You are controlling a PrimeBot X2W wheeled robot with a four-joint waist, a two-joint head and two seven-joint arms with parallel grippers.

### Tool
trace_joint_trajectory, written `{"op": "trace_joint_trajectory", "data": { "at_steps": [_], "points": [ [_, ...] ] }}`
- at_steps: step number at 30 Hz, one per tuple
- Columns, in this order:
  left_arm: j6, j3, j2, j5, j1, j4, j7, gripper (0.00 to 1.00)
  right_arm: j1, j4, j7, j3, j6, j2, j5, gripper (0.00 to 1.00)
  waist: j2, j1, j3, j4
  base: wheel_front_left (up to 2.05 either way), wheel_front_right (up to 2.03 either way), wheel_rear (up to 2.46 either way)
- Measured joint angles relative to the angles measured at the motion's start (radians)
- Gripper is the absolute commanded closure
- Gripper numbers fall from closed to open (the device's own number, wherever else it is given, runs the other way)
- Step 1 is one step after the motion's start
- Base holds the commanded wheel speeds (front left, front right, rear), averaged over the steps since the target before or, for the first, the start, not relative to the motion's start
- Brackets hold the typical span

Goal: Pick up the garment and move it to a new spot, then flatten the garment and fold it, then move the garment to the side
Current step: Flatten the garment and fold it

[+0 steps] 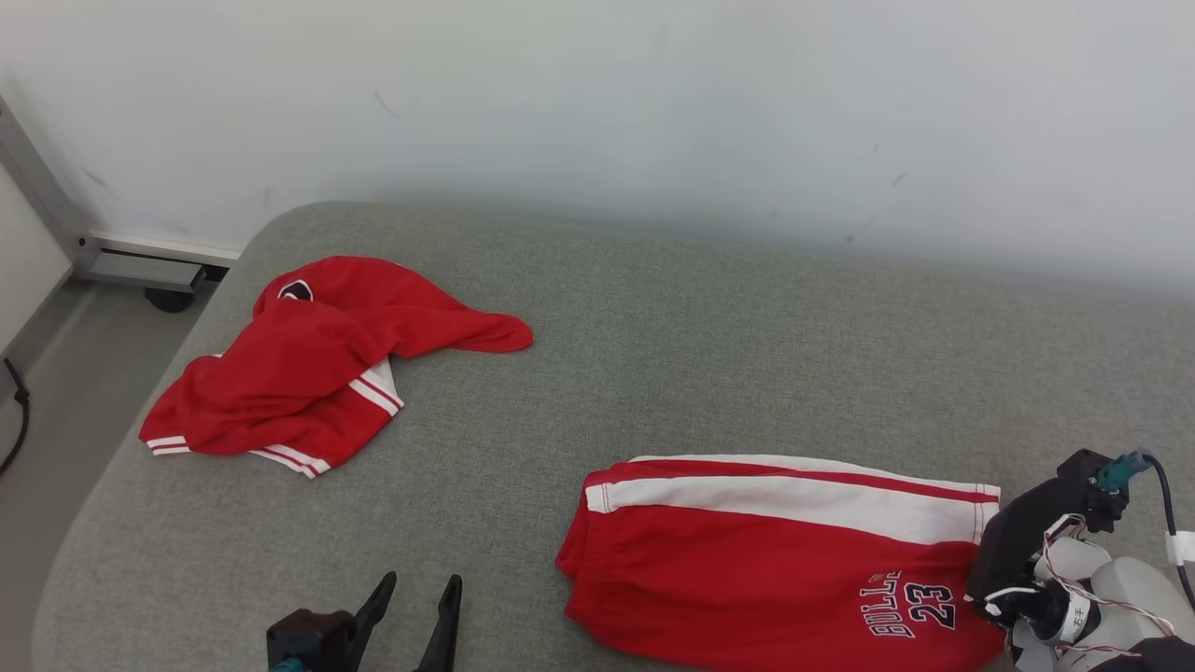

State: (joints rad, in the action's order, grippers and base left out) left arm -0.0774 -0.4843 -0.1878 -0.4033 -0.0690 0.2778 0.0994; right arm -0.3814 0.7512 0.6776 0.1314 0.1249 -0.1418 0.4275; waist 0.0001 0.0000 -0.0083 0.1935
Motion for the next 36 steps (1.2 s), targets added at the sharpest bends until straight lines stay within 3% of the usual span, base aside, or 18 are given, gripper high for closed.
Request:
{"op": "trace_joint_trajectory", "data": {
  "at_steps": [6,13,25,29,36],
  "points": [
    [0.0,0.001,0.0,0.0,0.0,0.001,0.004,0.0,-0.012,0.02,-0.009,0.011,0.0,-0.012,-0.024,1.0,0.0,0.0,-0.005,0.001,0.0,0.0,0.0],
    [-0.001,0.005,-0.001,0.0,0.003,0.002,0.018,0.0,-0.015,0.02,-0.048,0.074,0.0,-0.104,-0.046,1.0,0.0,0.0,-0.017,-0.006,0.0,0.0,0.0],
    [-0.001,0.007,-0.001,0.0,0.016,-0.005,0.026,0.0,0.008,-0.018,-0.12,0.172,0.0,-0.206,-0.151,1.0,0.0,0.0,-0.042,-0.034,0.0,0.0,0.0],
    [-0.001,0.005,-0.001,0.0,0.024,-0.005,0.028,0.0,0.008,-0.054,-0.123,0.161,0.0,-0.188,-0.173,1.0,0.0,0.0,-0.049,-0.04,0.0,0.0,0.0],
    [-0.001,-0.003,0.001,0.0,0.026,-0.005,0.027,0.0,0.069,-0.173,-0.092,0.05,0.002,-0.063,-0.197,1.0,0.0,-0.0001,-0.059,-0.047,0.0,0.0,0.0]
  ]
}}
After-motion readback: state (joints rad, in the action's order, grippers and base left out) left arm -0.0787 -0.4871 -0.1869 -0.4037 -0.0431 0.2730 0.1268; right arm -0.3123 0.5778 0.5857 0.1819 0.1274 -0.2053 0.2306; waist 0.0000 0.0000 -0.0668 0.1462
